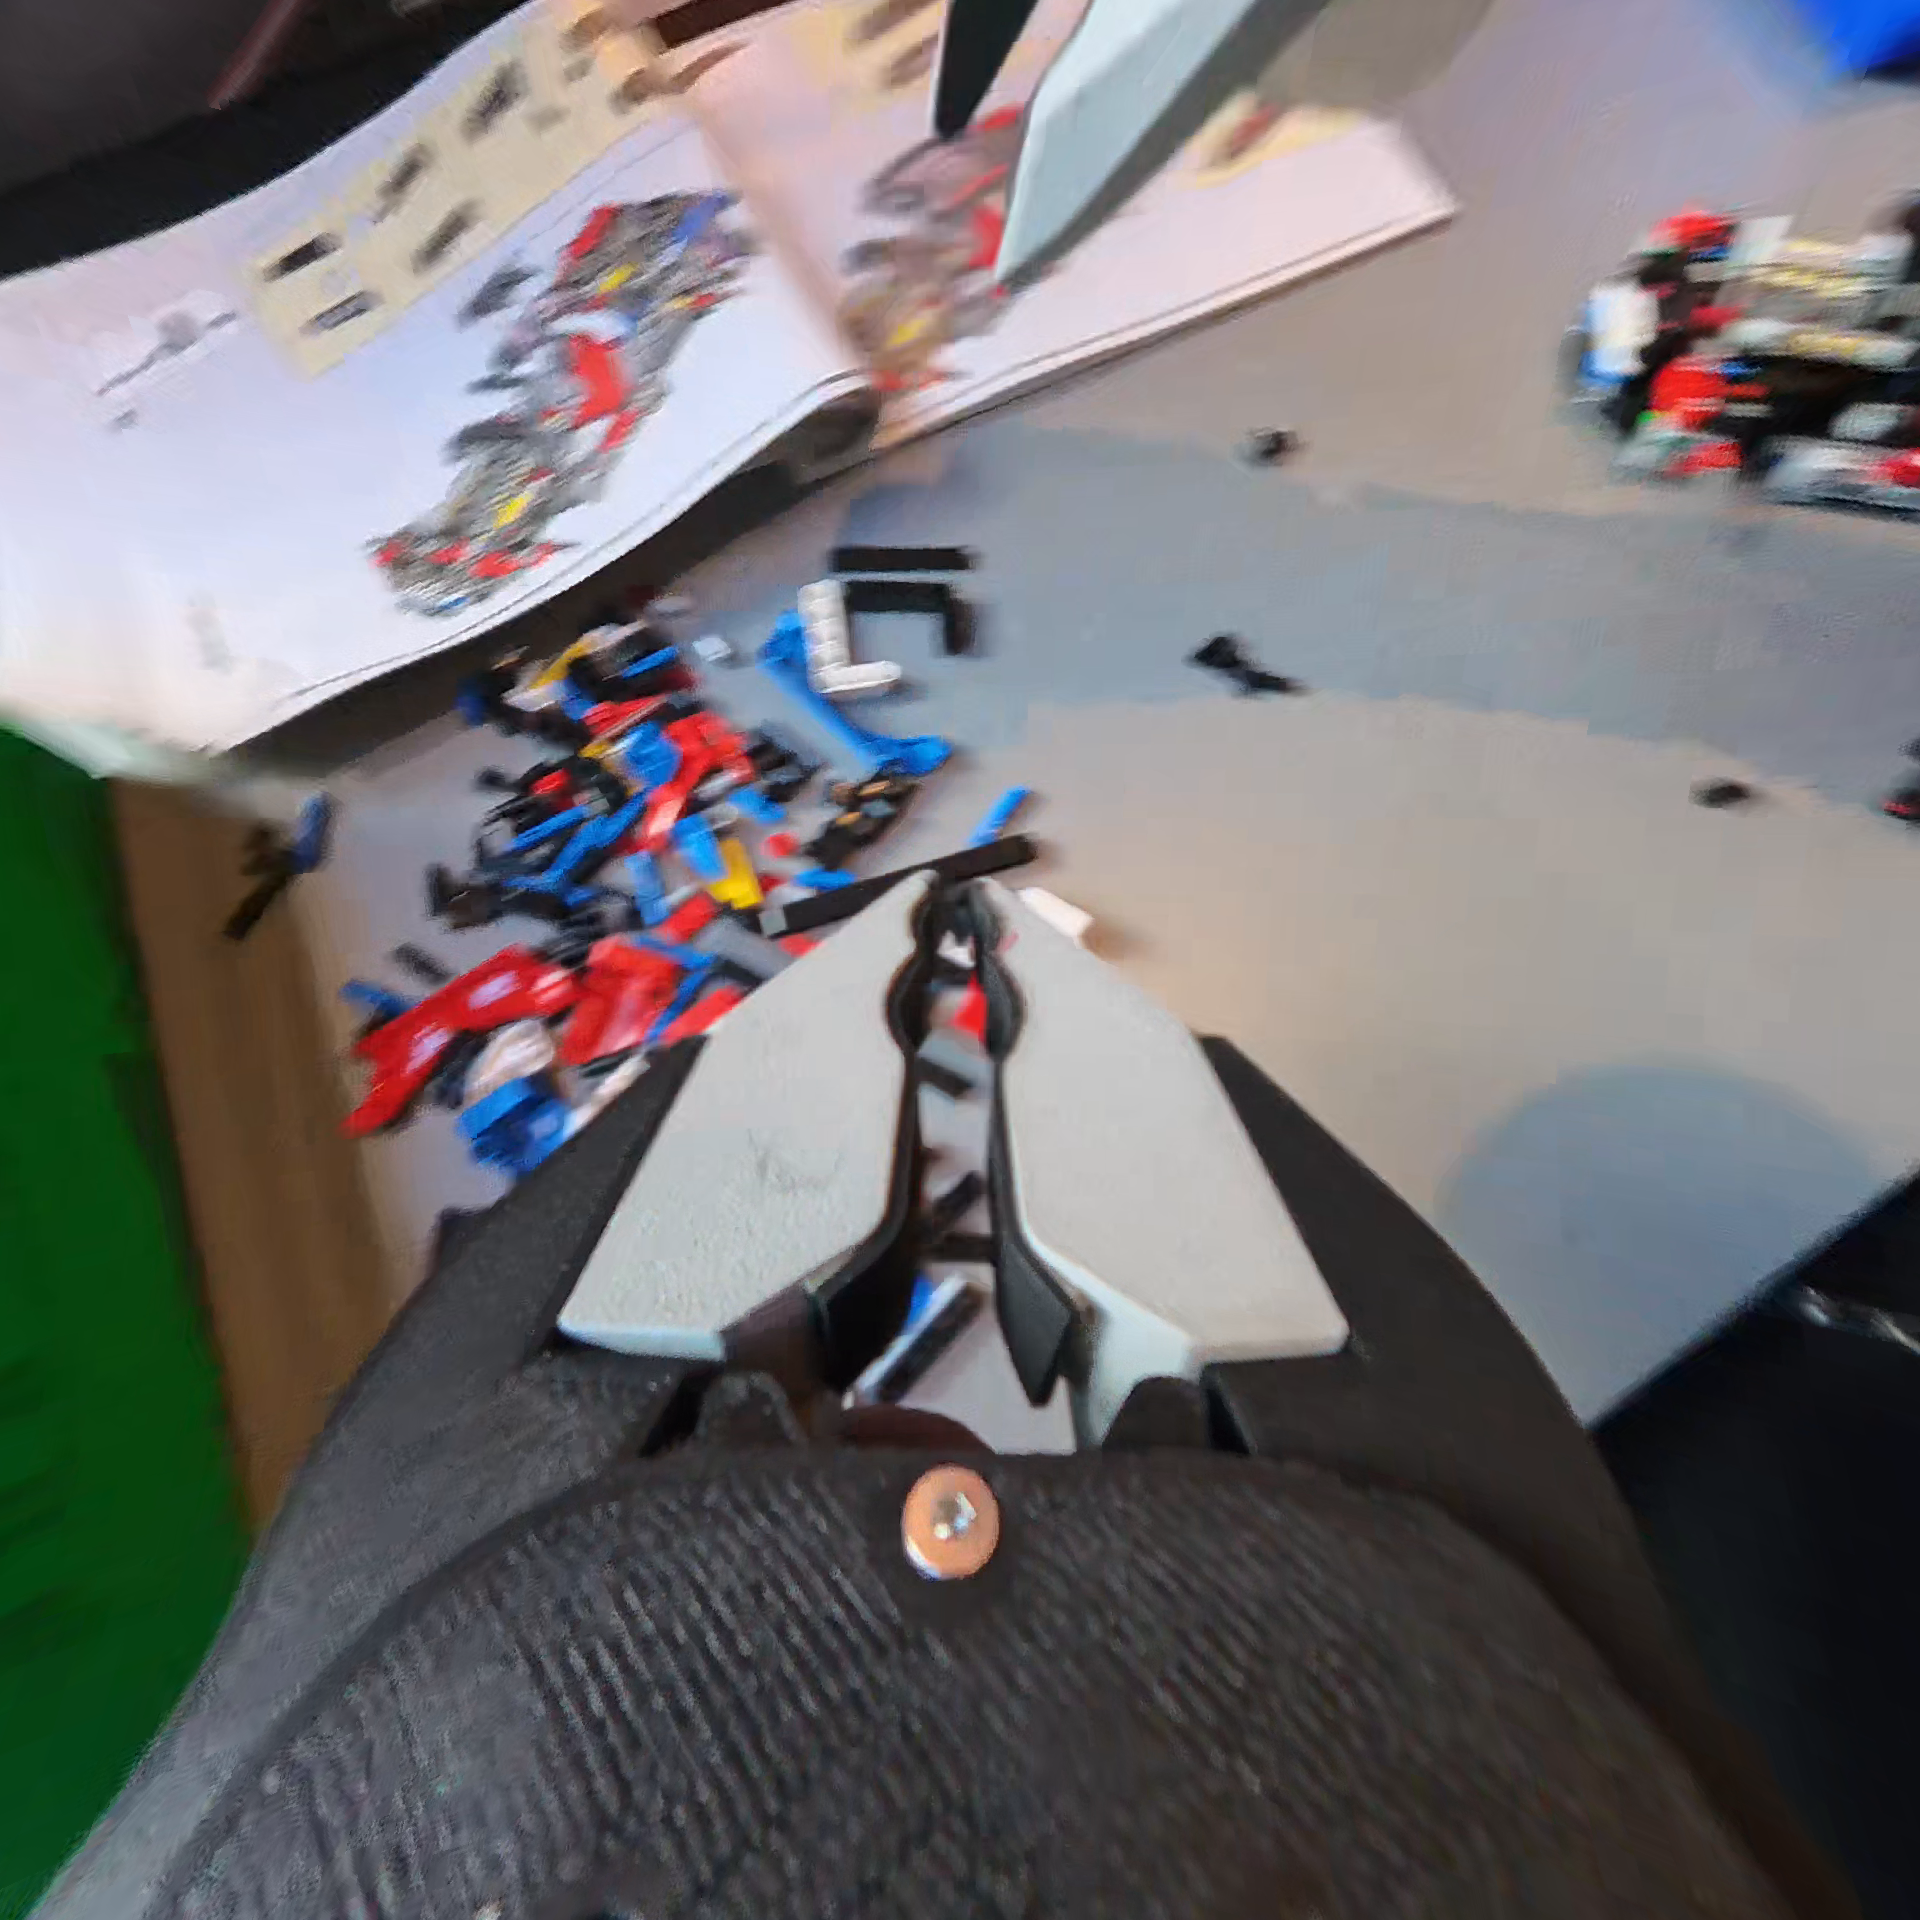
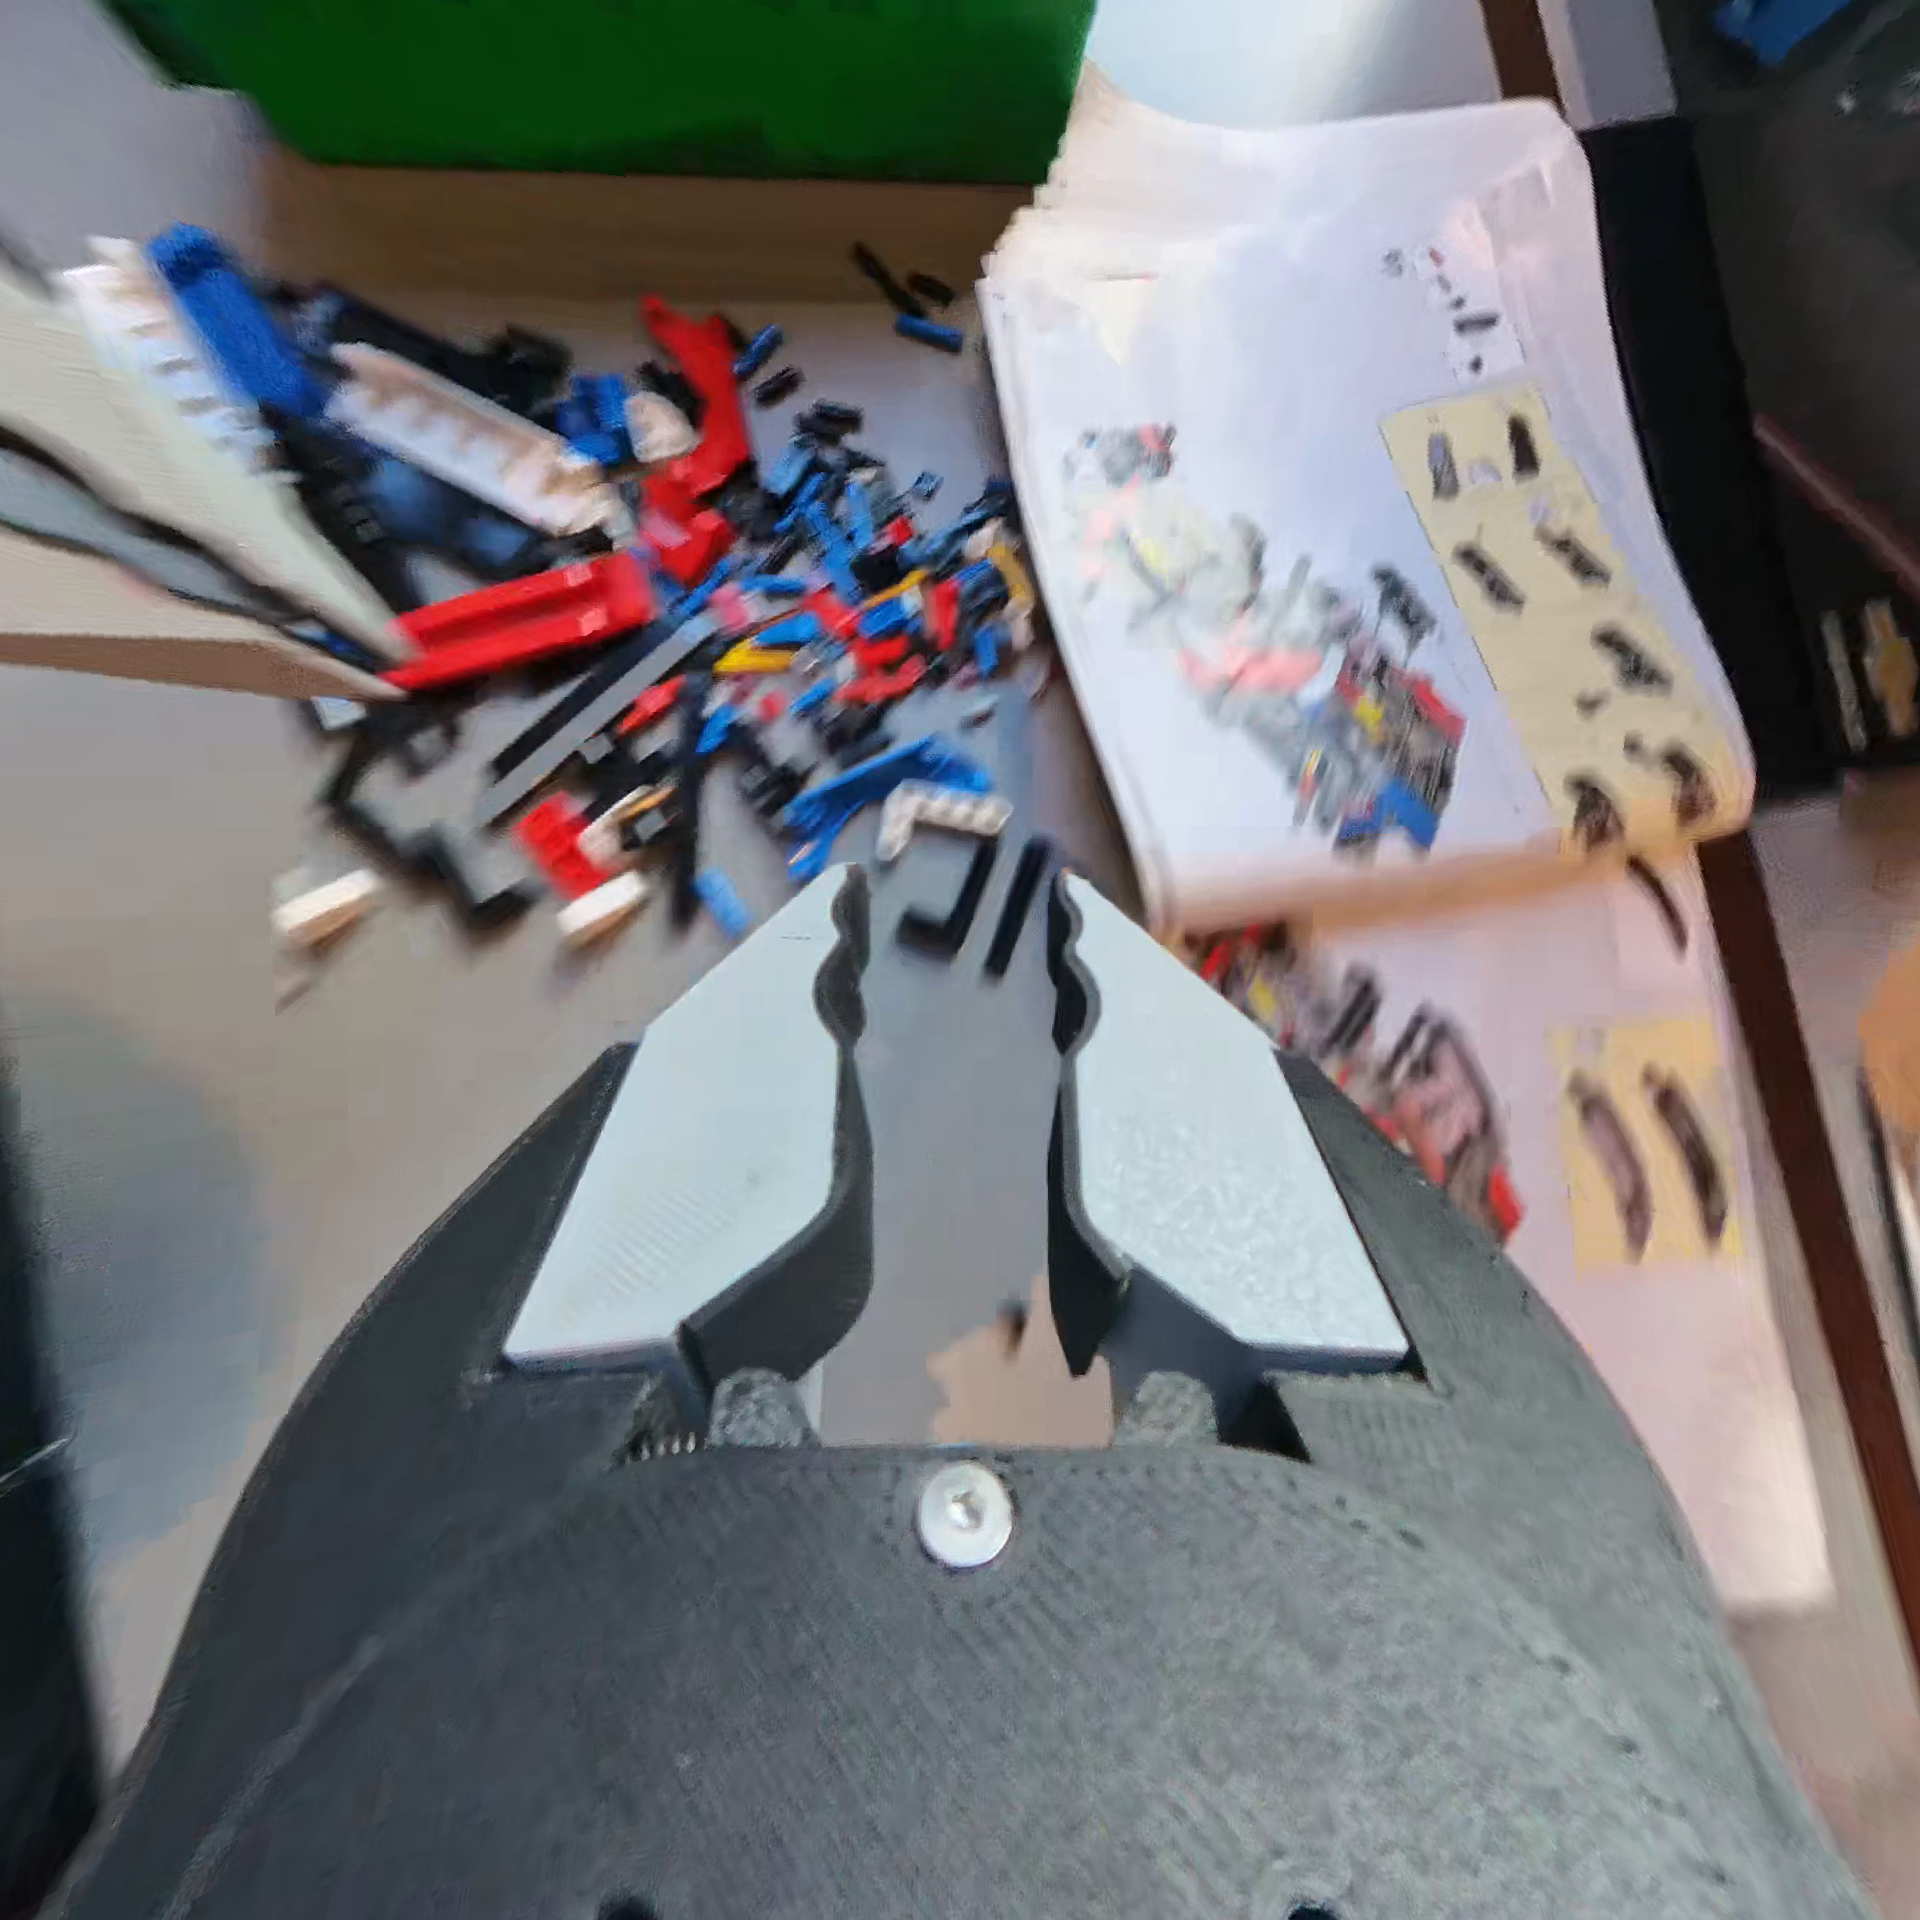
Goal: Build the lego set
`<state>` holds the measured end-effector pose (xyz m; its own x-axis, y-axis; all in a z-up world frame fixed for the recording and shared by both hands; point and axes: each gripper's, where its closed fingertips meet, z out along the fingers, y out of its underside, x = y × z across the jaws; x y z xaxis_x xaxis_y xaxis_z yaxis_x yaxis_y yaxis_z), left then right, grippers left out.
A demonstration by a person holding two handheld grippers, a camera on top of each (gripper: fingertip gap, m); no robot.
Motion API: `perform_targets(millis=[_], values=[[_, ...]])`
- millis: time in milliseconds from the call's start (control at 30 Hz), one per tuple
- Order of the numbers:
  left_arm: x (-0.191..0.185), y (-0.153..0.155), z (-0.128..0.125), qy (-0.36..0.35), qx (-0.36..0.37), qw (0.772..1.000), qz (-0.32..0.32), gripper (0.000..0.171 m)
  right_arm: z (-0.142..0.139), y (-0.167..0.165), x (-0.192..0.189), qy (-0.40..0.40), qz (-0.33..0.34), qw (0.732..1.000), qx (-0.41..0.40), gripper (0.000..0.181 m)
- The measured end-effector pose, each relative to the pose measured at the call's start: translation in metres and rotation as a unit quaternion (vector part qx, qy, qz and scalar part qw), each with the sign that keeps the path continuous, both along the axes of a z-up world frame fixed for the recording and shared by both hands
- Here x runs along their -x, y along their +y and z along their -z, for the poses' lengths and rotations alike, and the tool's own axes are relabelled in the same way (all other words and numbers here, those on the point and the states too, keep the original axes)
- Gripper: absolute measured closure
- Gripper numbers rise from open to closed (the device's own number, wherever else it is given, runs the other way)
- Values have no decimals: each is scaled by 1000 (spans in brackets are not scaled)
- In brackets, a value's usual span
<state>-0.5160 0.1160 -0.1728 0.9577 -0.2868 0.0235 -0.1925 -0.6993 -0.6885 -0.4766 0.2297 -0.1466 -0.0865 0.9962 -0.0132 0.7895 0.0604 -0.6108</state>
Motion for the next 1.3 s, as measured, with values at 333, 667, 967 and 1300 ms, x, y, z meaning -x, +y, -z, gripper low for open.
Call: perform_targets(millis=[333, 667, 967, 1300], values=[[-217, -46, 63, -28, 40, 931, 361, 136, 17, -140, -293, 98, 161, 978, 84, 168], [-256, -18, 104, 102, 81, 909, 397, 141, 73, -176, -344, 250, 229, 928, 153, 174], [-206, -32, 96, 65, 52, 970, 228, 137, 76, -180, -357, 285, 182, 940, 44, 176], [-101, 6, 96, 77, 74, 992, 65, 137, 71, -171, -356, 308, 188, 933, -6, 174]])
